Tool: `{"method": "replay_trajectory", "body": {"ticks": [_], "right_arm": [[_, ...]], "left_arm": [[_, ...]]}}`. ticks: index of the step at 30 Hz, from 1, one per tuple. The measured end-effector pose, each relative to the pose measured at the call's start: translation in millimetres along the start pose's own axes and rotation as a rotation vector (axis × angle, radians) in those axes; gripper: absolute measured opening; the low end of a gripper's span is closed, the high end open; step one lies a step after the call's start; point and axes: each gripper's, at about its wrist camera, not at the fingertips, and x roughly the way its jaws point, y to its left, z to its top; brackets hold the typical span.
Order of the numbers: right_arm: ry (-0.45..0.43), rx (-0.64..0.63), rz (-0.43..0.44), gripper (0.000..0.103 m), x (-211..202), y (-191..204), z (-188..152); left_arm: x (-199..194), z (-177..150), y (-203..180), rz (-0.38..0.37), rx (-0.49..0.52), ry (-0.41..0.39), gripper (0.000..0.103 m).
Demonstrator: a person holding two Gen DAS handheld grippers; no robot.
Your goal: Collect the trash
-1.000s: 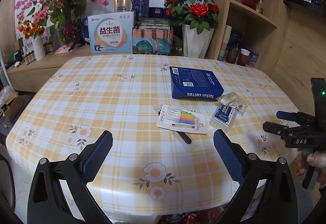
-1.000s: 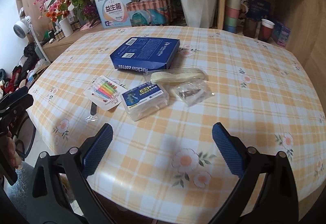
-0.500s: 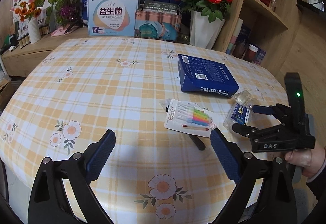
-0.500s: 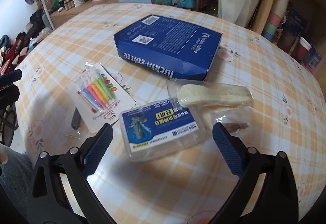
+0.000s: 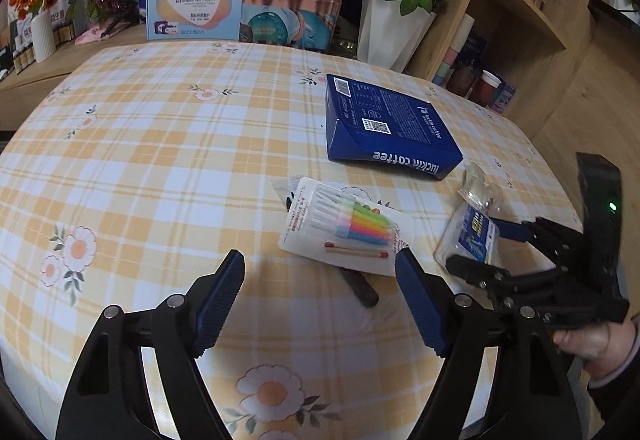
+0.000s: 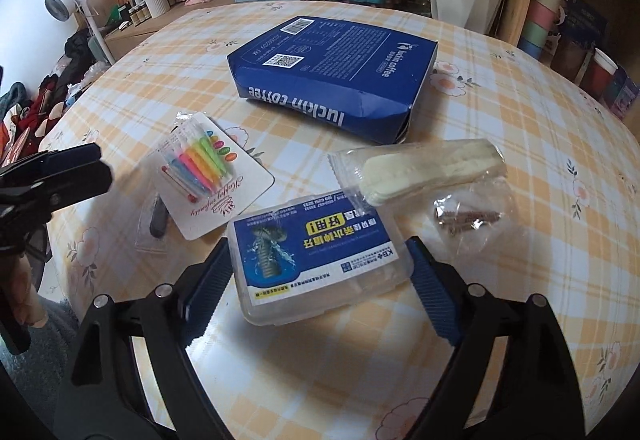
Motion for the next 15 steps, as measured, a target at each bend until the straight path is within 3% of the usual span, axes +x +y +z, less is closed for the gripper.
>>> {"method": "replay_trajectory", "body": {"ticks": [10, 15], "right_arm": [[-0.026, 0.066, 0.009, 0.085, -20.3, -17.2, -15.3], [-0.029, 0.101, 0.009, 0.085, -20.9, -25.5, -24.8]], "left_arm": [[26.8, 21.9, -22.3, 0.061, -0.031, 0.030, 0.077], [48.3, 32.9, -27.7, 0.179, -0.084, 0.052, 0.082]]}}
